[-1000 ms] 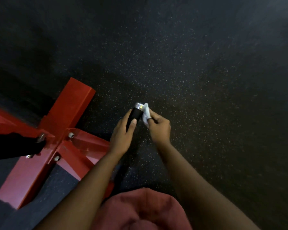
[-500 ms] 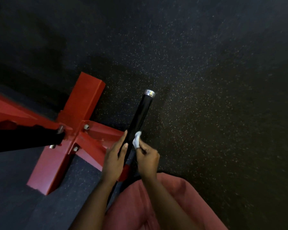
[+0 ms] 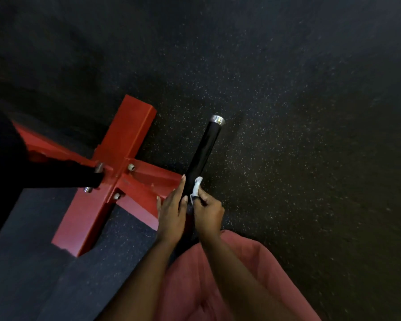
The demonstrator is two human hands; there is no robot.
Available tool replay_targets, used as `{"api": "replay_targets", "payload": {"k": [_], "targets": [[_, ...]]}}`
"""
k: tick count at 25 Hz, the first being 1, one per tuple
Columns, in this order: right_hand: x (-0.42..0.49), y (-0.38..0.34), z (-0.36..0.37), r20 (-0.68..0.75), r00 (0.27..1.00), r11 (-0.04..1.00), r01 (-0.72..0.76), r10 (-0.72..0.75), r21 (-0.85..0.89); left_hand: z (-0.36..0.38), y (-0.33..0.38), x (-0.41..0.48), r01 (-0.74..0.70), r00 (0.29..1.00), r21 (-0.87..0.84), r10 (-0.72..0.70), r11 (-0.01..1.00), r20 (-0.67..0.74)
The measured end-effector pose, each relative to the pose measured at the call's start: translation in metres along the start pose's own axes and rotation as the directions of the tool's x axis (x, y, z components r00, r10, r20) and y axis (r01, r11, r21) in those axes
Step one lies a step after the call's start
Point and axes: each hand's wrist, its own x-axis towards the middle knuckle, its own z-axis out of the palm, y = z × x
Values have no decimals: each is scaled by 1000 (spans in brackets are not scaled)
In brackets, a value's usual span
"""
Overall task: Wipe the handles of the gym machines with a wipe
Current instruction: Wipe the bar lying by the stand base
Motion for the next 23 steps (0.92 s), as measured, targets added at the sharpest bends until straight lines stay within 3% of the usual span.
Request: {"api": "replay_targets", "payload": {"k": [5,7,12,15,19,23], "targets": [[-31,7,-6,13,1000,998,6,-5,-64,-16,-4,-17,8,997,-46,-4,999,76],[-51,-14,-18,-8,1000,1000,-9,9,-5,-32,8,-42,53,997,-90,-47,995,66],[-160,-104,-72,21,996,991,86,-85,-101,-114,96,-143,180,976,-155,-157,971,152],[-239,-181,-129,34,989,976,147,-144,-161,-174,156,-195,122,987,-125,-107,985,117],[-334,-272,-202,152,958,932,274,-243,-237,-250,247,-255,-13,1000,-117,17,993,27],[-367,-333,-248,179,900,863,433,-398,-259,-287,315,-271,-155,986,-70,150,985,-77]]}}
